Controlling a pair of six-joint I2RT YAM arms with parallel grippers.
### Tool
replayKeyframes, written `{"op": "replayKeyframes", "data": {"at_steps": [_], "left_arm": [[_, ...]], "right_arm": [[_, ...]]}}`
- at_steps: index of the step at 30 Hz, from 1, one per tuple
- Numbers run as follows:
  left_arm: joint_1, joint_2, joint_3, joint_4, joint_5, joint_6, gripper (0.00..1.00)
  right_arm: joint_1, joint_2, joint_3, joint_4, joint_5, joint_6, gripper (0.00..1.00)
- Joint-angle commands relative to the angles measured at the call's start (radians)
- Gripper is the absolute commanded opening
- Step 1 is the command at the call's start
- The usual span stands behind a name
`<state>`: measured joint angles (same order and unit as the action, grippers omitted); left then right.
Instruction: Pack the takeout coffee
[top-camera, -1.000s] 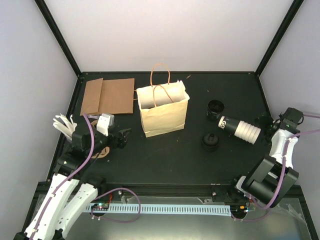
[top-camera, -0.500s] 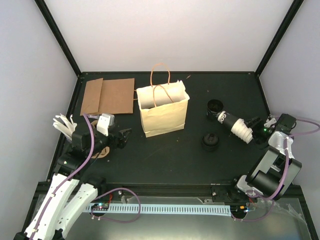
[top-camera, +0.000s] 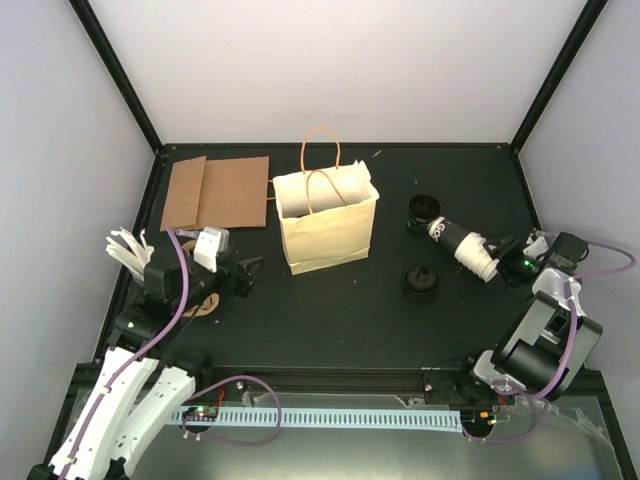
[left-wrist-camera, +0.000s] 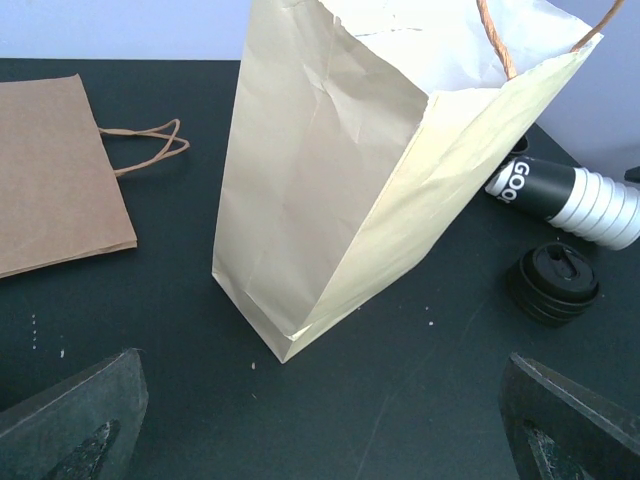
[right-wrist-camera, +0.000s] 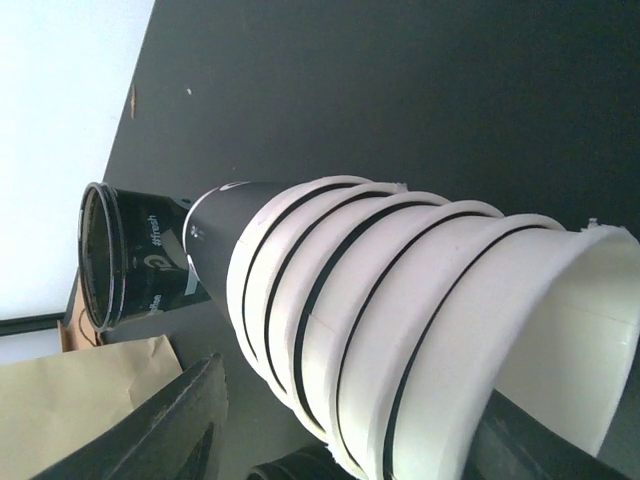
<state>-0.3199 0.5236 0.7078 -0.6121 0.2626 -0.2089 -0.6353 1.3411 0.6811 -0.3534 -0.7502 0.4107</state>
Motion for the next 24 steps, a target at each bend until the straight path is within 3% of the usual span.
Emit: {"op": "replayKeyframes", "data": {"at_steps": [1, 5, 9, 13, 20, 24], "left_arm": [[0.007, 0.000, 0.001, 0.028, 0.013, 0.019, 0.99], [0.007, 0.004, 0.001, 0.027, 0.013, 0.019, 0.99], [0.008, 0.008, 0.000, 0.026, 0.015, 0.019, 0.99], [0.007, 0.012, 0.001, 0.027, 0.015, 0.019, 0.99], [0.007, 0.015, -0.001, 0.027, 0.016, 0.019, 0.99], [0.007, 0.017, -0.001, 0.028, 0.020, 0.020, 0.99]], "right_arm": [[-0.001, 0.014, -0.026, 0.135, -0.070, 0.043, 0.56], [-0.002, 0.035, -0.050, 0.205, -0.097, 0.067, 0.50], [-0.002, 0.045, -0.060, 0.236, -0.106, 0.065, 0.33], [-0.002, 0.032, -0.053, 0.231, -0.111, 0.065, 0.26], [-0.001, -0.028, -0.036, 0.190, -0.105, 0.066, 0.03], [-0.002, -0.095, 0.004, 0.105, -0.068, 0.043, 0.01]]}}
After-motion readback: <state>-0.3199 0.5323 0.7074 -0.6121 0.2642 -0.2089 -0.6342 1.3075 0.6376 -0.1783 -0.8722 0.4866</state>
